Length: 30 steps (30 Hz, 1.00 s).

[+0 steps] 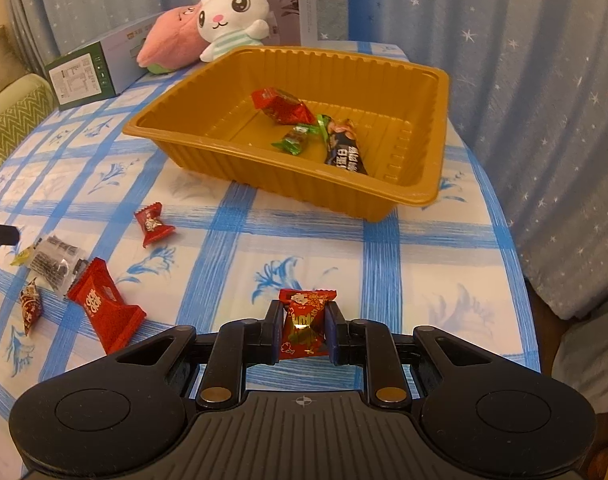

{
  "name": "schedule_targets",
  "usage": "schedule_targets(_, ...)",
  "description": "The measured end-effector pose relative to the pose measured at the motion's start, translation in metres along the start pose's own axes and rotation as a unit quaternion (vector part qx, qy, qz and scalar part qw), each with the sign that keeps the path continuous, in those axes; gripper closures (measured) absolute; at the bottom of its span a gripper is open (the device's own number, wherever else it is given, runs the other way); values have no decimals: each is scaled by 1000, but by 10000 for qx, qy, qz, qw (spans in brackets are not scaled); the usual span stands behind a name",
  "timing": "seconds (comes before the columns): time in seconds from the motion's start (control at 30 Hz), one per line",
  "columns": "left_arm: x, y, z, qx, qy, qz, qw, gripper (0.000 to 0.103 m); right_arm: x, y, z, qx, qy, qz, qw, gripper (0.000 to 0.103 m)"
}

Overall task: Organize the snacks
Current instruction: 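Grasp the red-wrapped candy with the right tool while the left tool reaches the yellow candy, then grasp the yellow-green wrapped candy with the left tool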

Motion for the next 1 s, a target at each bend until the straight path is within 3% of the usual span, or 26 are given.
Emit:
schedule_targets(0.4,14,-22,1,-151,-336,171,9992,69,1,-2,-10,-74,-149,40,9999,81)
schedule_targets(0.63,23,-19,1,-125,-647,138,9977,83,-2,-6,-6,-115,-111,48,9999,81)
schedule_targets(1.0,25,-15,-1,58,-730,180,9972,85,-1,1,-6,-132,-127,-8,9998,81)
Point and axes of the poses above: each gripper's, at about its wrist camera, not at the fingertips, and y roughly against the way its jaws point, z to its left, x to its underside, the point moved 4 cm from there along -y, roughly the way its jaws point, and after that the axes turned 7 degrees about z, right-handed, at the moved point
